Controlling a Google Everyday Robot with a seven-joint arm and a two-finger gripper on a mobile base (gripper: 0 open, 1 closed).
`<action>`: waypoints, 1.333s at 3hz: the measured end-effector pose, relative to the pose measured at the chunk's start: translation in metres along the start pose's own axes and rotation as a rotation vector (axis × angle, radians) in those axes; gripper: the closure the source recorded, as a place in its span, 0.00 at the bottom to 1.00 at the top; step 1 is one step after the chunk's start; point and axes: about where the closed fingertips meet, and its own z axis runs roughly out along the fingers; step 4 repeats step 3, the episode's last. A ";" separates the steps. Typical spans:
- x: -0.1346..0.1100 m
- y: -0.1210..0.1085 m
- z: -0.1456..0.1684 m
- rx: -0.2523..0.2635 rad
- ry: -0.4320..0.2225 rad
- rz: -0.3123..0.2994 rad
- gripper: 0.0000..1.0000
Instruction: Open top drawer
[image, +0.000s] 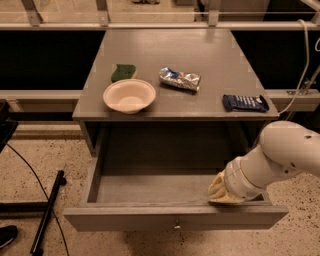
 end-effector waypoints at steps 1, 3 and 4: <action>0.000 0.000 -0.002 0.000 -0.002 0.001 1.00; 0.025 0.016 -0.092 0.212 -0.190 0.139 1.00; 0.025 0.016 -0.092 0.212 -0.190 0.139 1.00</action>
Offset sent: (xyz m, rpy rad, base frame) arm -0.0391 -0.1221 0.1249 0.4337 -0.1783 -0.3592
